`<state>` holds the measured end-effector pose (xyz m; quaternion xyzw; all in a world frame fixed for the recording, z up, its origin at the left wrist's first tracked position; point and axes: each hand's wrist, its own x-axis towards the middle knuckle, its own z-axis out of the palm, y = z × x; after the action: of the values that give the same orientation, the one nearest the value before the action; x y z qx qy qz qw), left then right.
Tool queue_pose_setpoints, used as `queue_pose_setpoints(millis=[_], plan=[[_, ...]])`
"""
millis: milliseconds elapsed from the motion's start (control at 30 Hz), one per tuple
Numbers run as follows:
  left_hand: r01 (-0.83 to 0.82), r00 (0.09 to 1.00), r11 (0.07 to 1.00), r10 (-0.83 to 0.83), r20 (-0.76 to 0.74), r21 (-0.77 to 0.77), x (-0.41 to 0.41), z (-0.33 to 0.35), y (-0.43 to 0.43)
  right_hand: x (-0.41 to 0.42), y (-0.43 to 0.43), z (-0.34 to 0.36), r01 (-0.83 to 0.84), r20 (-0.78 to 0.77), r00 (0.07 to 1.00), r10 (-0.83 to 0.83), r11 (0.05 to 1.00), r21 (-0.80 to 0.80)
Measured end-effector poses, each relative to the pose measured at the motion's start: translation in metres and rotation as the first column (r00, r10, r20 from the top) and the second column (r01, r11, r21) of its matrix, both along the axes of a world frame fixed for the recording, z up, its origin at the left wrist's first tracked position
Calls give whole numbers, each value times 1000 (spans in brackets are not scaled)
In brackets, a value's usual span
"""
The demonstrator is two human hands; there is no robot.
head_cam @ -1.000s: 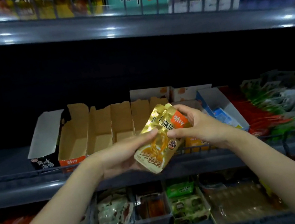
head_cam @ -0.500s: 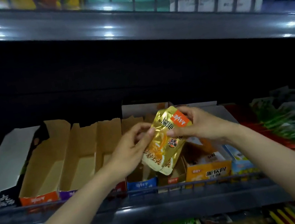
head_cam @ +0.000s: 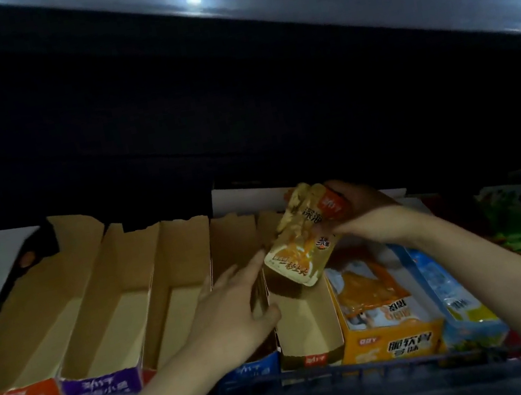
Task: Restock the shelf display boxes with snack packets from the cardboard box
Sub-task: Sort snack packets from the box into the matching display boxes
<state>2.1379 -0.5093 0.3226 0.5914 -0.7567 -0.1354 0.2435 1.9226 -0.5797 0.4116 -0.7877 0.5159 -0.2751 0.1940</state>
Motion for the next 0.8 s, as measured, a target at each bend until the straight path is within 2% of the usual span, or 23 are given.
queue_pose_setpoints(millis=[133,467,533,700,800], plan=[[-20,999,1000,21,31,-14,-2,-3,-1,17,-16,-6,-57,-209,977,48,998,-37],[-11,999,1000,11,49,-2,0,-2,2,38,-43,-30,-138,-391,912,124,990,-8],[-8,999,1000,9,42,-16,0,-3,2,39,-42,-35,-137,-425,900,100,989,-58],[3,999,1000,-2,33,-29,3,-4,2,34,-37,-40,-155,-480,877,-8,942,-299],[3,999,999,-1,36,-36,2,-5,1,34,-38,-43,-156,-502,864,-47,922,-355]])
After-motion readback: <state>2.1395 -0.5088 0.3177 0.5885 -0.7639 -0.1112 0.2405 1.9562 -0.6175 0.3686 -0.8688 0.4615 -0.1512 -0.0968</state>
